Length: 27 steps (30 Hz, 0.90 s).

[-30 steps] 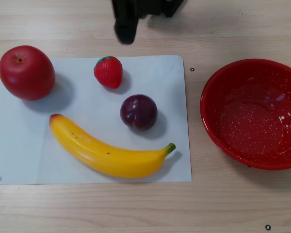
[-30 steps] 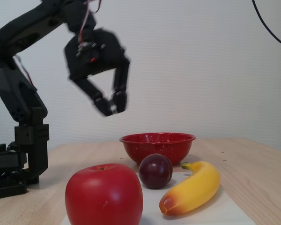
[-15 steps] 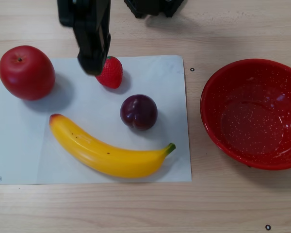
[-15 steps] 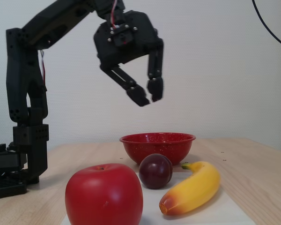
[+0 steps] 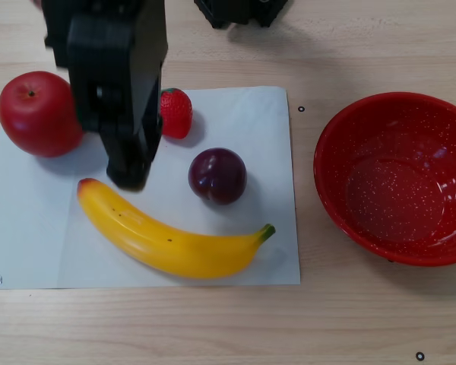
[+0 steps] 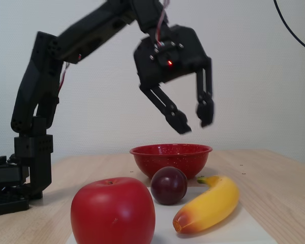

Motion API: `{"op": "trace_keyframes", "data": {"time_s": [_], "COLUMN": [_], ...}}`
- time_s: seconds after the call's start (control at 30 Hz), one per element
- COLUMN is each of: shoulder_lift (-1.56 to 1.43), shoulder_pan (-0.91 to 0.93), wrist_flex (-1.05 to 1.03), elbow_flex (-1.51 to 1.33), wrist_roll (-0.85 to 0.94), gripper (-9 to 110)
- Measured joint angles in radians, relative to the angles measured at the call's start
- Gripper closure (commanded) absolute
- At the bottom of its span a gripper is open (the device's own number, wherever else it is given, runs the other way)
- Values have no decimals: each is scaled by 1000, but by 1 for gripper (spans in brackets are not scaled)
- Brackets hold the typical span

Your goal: Grasp the banana and put it in the red bowl.

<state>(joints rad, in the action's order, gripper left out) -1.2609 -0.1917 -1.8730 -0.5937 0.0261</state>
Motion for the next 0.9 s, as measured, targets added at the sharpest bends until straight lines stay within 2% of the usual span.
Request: {"op": "trace_keyframes", "data": {"time_s": [0.33,0.7,0.9], "shoulder_lift": [163,324,371], "shoulder_pan": [55,67,64], "wrist_flex": [0,0,0], "elbow_flex": [101,199,232], "wrist_roll": [52,57,55], "gripper": [84,61,55]}}
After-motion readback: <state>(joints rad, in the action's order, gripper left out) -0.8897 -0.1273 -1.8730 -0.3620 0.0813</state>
